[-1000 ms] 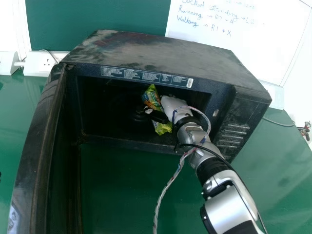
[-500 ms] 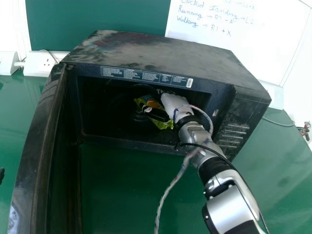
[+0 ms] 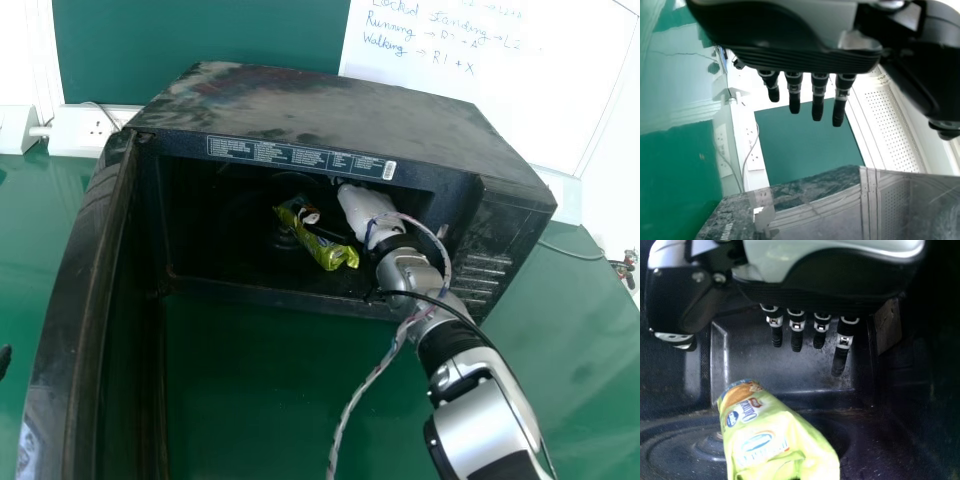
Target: Put biscuit inside oven
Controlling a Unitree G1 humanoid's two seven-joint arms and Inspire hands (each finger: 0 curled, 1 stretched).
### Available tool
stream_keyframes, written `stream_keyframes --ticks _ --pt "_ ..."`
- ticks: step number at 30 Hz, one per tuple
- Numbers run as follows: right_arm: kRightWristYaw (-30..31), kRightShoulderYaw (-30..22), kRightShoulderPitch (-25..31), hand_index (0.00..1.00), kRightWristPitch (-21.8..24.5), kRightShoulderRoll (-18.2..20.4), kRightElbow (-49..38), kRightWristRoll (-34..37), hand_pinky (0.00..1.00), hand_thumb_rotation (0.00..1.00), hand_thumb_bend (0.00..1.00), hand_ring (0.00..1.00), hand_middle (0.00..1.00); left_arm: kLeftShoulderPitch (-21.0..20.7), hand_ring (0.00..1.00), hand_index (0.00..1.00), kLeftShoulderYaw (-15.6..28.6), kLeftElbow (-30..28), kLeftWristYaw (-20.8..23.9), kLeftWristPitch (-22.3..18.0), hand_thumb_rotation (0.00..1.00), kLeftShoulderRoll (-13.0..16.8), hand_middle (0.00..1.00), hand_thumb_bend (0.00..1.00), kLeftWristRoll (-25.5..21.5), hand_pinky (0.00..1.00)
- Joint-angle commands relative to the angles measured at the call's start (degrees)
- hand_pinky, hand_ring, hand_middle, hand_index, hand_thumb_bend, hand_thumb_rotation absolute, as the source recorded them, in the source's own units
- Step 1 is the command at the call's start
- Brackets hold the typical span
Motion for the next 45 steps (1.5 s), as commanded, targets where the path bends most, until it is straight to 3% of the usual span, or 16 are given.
stream_keyframes --ticks 1,4,9,19,25,35,41,45 --pt "-1.7 -0.8 1.8 1.00 -1.9 -1.5 -0.9 1.0 0.77 0.94 0.78 0.93 0.99 0.5 0.82 0.87 -0.1 0.0 -0.2 -0.2 1.00 -0.5 0.90 0.73 -0.4 0.82" --pt "-3.2 -0.8 2.8 1.00 -3.5 -2.4 -1.7 0.9 0.74 0.95 0.77 0.92 0.99 -0.3 0.82 0.87 0.6 0.9 -0.2 -1.2 1.00 -0.5 0.89 0.75 0.4 0.85" --pt "-4.2 -0.4 4.1 1.00 -4.5 -3.5 -3.1 0.6 0.76 0.95 0.79 0.93 0.99 0.5 0.85 0.88 -0.2 -0.4 -0.3 0.3 1.00 -0.6 0.90 0.76 0.0 0.90" --pt "-5.7 -2.4 5.3 1.00 -10.3 -7.2 -7.8 2.2 0.76 0.95 0.80 0.93 0.99 0.7 0.82 0.86 -0.2 -0.5 -0.5 0.7 1.00 -0.7 0.89 0.73 -0.1 0.89" --pt "-4.7 -2.9 8.7 1.00 -12.8 -9.7 -13.7 2.5 0.74 0.93 0.79 0.92 0.99 0.4 0.82 0.86 -0.3 -0.2 -0.7 0.5 1.00 -0.6 0.88 0.74 -0.4 0.87" --pt "1.7 -7.3 19.5 1.00 -15.0 -14.4 -28.2 6.0 0.75 0.92 0.77 0.92 0.99 -0.1 0.88 0.89 0.4 0.7 -1.1 -0.2 1.00 -0.1 0.91 0.81 -0.6 0.91" --pt "7.0 -10.3 28.5 1.00 -14.9 -18.0 -41.1 7.4 0.74 0.92 0.80 0.92 0.98 0.3 0.84 0.88 0.1 -0.2 -0.8 0.8 1.00 -0.6 0.92 0.81 -0.6 0.83" --pt "10.9 -12.4 33.4 1.00 -14.3 -19.5 -47.9 8.9 0.76 0.92 0.79 0.92 0.99 0.5 0.88 0.90 0.0 -0.3 -1.2 0.7 1.00 -0.2 0.94 0.81 -1.0 0.89"
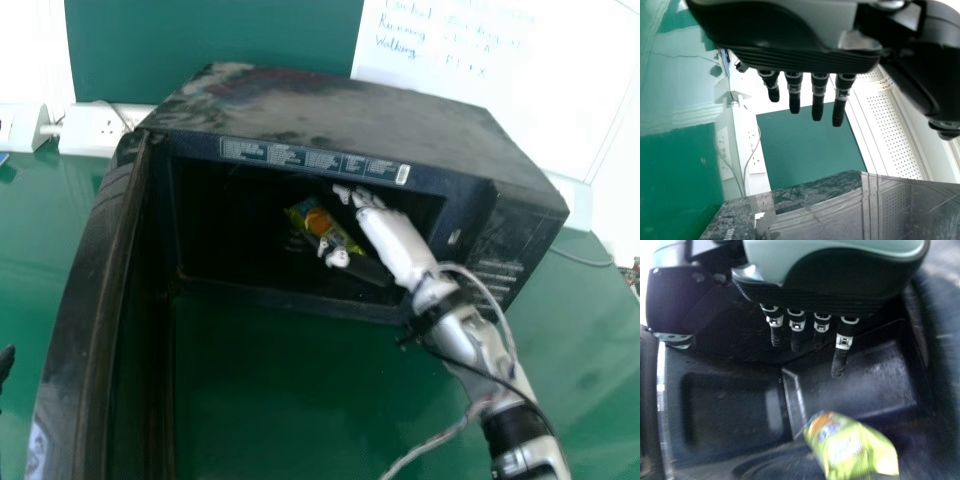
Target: Put biscuit inside oven
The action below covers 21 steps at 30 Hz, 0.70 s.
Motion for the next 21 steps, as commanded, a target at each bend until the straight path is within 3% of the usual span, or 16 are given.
stream_keyframes --ticks 1,14,21 --pt "1.4 -2.3 3.2 1.00 1.3 -2.1 -3.1 1.3 0.76 0.92 0.79 0.92 0.99 0.7 0.88 0.90 0.0 -0.3 -0.2 0.4 1.00 -0.3 0.93 0.82 -0.6 0.90" --pt "6.7 -8.5 13.9 1.00 0.9 -5.1 -18.5 3.2 0.76 0.93 0.79 0.92 0.99 0.7 0.90 0.90 0.2 -0.4 -0.5 1.0 1.00 0.1 0.93 0.79 -1.2 0.97" --pt "7.8 -12.4 19.7 1.00 -1.1 -5.6 -23.9 6.3 0.76 0.94 0.76 0.92 0.99 0.7 0.87 0.89 0.4 -0.9 -0.6 1.7 1.00 0.1 0.92 0.82 -1.1 0.88"
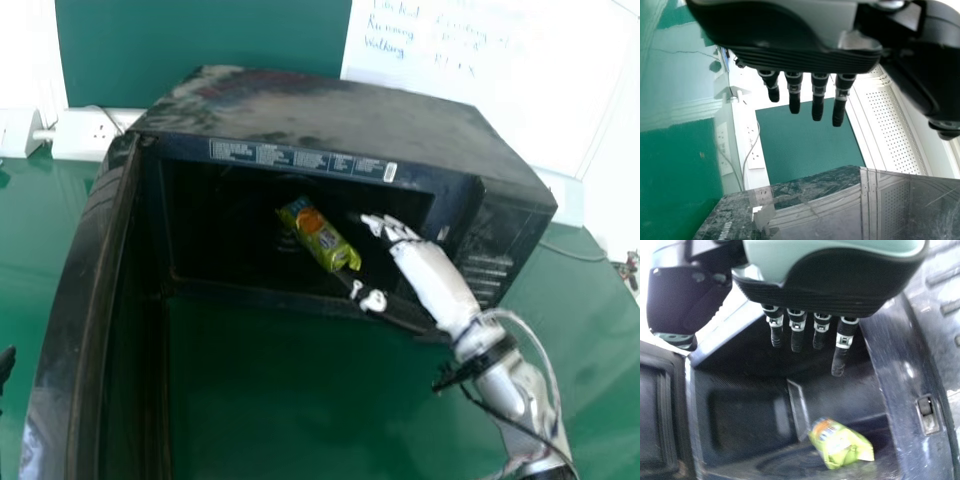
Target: Put biscuit inside oven
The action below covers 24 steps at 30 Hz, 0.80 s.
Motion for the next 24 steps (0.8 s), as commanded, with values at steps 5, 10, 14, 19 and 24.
stream_keyframes --ticks 5,10,14,19,24 --pt "2.0 -4.0 5.4 1.00 -1.5 -1.5 -4.4 3.8 0.75 0.94 0.78 0.92 0.98 0.0 0.88 0.90 0.6 -0.7 0.2 0.9 1.00 -0.4 0.93 0.83 0.0 0.95" --pt "4.4 -7.1 9.2 1.00 -3.6 -1.0 -6.7 11.3 0.75 0.94 0.80 0.92 0.98 -0.2 0.90 0.91 0.8 -1.0 0.2 1.4 1.00 -0.3 0.93 0.85 0.0 1.00" --pt "8.3 -9.2 11.4 1.00 -7.1 -0.4 -6.3 22.2 0.76 0.93 0.80 0.92 0.98 0.0 0.92 0.92 0.6 -1.6 0.1 2.2 1.00 -0.3 0.93 0.84 -0.2 0.99" --pt "16.9 -12.5 16.1 1.00 0.3 -2.0 -13.6 36.8 0.76 0.94 0.80 0.92 0.98 -0.5 0.94 0.93 1.1 -1.3 0.1 2.1 1.00 -0.1 0.93 0.88 -0.1 0.92" --pt "23.6 -15.8 19.1 1.00 11.6 -2.9 -20.0 48.1 0.76 0.92 0.80 0.92 0.98 -0.9 0.96 0.94 1.1 -0.9 0.0 1.7 1.00 -0.1 0.96 0.90 -0.1 0.93"
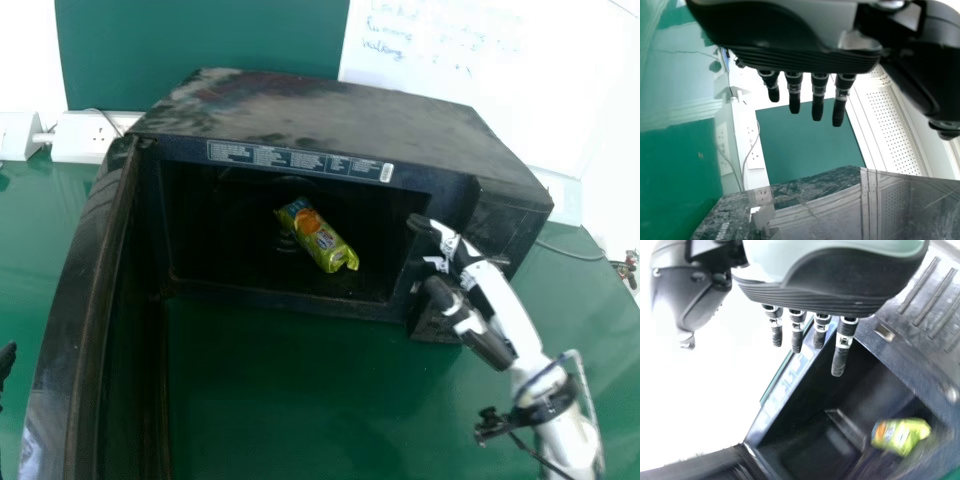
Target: Put biscuit inside oven
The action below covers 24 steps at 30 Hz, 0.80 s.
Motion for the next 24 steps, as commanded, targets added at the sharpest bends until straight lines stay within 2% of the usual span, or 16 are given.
stream_keyframes --ticks 1,7,11,15,19,24 --pt "3.1 -1.8 1.5 1.00 3.5 -0.5 -2.2 5.0 0.76 0.92 0.80 0.92 0.98 -0.1 0.96 0.94 0.7 0.2 0.0 0.0 1.00 -0.2 0.96 0.89 -0.3 0.95" --pt "8.5 -5.2 1.7 1.00 8.0 2.2 -2.1 13.8 0.77 0.94 0.80 0.92 0.98 0.1 0.89 0.86 0.6 -0.1 -0.1 0.4 1.00 0.0 0.90 0.91 -0.1 0.87" --pt "10.1 -8.1 3.4 1.00 15.4 1.9 -4.4 20.2 0.76 0.93 0.80 0.91 0.97 0.0 0.87 0.83 0.6 -0.2 0.0 -0.1 1.00 -0.3 0.87 0.94 0.3 0.86" --pt "12.4 -12.1 5.2 1.00 21.9 1.0 -5.8 25.9 0.76 0.93 0.80 0.91 0.97 0.2 0.90 0.87 0.2 -0.4 0.0 0.0 1.00 -0.5 0.90 0.91 0.3 0.94" --pt "13.6 -16.1 5.7 1.00 28.8 1.1 -5.2 32.7 0.76 0.95 0.81 0.92 0.98 0.5 0.92 0.89 0.2 -0.5 -0.1 0.1 1.00 -0.4 0.92 0.86 0.1 0.94" --pt "11.4 -19.0 6.2 1.00 35.3 0.8 -5.5 34.6 0.80 0.93 0.79 0.94 0.98 -0.8 0.96 0.95 1.4 1.0 0.1 -1.7 1.00 -0.2 0.97 0.85 1.1 0.98"
